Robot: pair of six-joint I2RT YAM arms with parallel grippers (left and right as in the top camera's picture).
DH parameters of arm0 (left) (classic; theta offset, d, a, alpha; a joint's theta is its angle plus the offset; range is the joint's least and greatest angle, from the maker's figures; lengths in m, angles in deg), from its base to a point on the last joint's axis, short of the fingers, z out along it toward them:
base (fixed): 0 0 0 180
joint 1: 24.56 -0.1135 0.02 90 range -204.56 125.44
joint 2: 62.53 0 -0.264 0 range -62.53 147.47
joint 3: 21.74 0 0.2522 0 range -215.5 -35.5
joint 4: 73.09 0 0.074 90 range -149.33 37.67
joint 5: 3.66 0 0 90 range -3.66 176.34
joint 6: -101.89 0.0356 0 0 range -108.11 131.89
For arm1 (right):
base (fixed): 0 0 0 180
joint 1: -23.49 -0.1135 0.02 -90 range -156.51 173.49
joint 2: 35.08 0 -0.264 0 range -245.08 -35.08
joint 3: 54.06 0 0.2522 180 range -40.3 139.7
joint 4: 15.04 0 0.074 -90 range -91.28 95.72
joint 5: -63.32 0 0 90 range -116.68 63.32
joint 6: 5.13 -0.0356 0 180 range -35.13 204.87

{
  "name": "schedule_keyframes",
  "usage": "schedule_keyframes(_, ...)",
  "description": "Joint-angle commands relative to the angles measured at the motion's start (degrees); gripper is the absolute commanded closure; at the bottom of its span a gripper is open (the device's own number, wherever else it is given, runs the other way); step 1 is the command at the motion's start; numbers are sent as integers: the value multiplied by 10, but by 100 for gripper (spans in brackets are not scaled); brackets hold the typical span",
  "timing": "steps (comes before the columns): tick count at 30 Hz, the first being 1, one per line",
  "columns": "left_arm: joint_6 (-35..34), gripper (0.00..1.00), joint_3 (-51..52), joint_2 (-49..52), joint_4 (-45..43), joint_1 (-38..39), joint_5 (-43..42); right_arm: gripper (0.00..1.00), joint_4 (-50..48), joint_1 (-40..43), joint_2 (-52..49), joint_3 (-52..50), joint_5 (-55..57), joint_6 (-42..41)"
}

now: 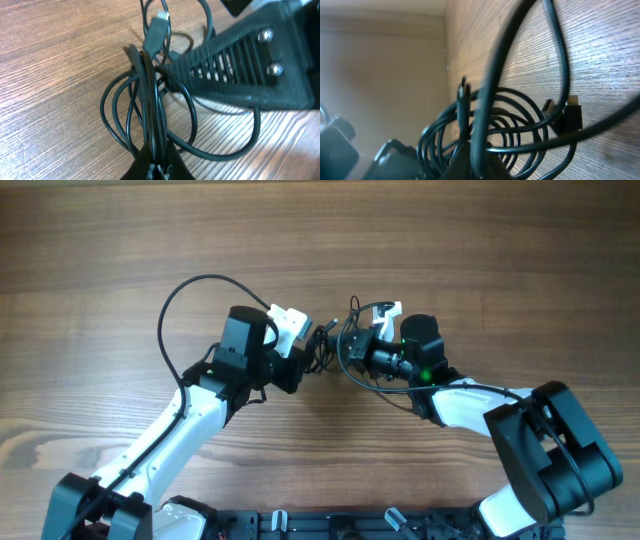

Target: Untangle cables

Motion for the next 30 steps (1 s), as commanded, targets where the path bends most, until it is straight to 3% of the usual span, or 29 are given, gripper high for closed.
schedule_keyframes(1,-33,96,-7,-1,-10,2,-9,73,-40,15,3,5,-84,28)
schedule_keyframes(4,0,96,-7,-1,9,2,-10,59,-90,75,3,5,-115,-6)
schedule_keyframes(5,0,96,-7,-1,9,2,-10,49,-95,99,3,5,-119,-12)
schedule_keyframes(7,0,96,-7,-1,8,2,-10,48,-93,105,3,5,-116,-12)
schedule_keyframes(11,28,96,-7,-1,8,2,-88,56,-88,83,3,5,-101,-12)
schedule_keyframes(14,28,96,-7,-1,8,2,-90,76,-61,61,3,5,-55,-11)
schedule_keyframes(16,28,96,-7,-1,12,2,-90,78,-60,59,3,5,-41,10)
schedule_keyframes(19,28,96,-7,-1,26,2,-90,69,-65,60,3,5,-23,20)
schedule_keyframes(21,33,96,-7,-1,30,2,-90,69,-70,60,3,5,-23,51)
schedule_keyframes(27,45,96,-7,-1,36,2,-91,96,-68,56,3,5,-39,78)
schedule_keyframes(30,45,96,-7,-1,34,2,-90,96,-68,45,3,5,-59,78)
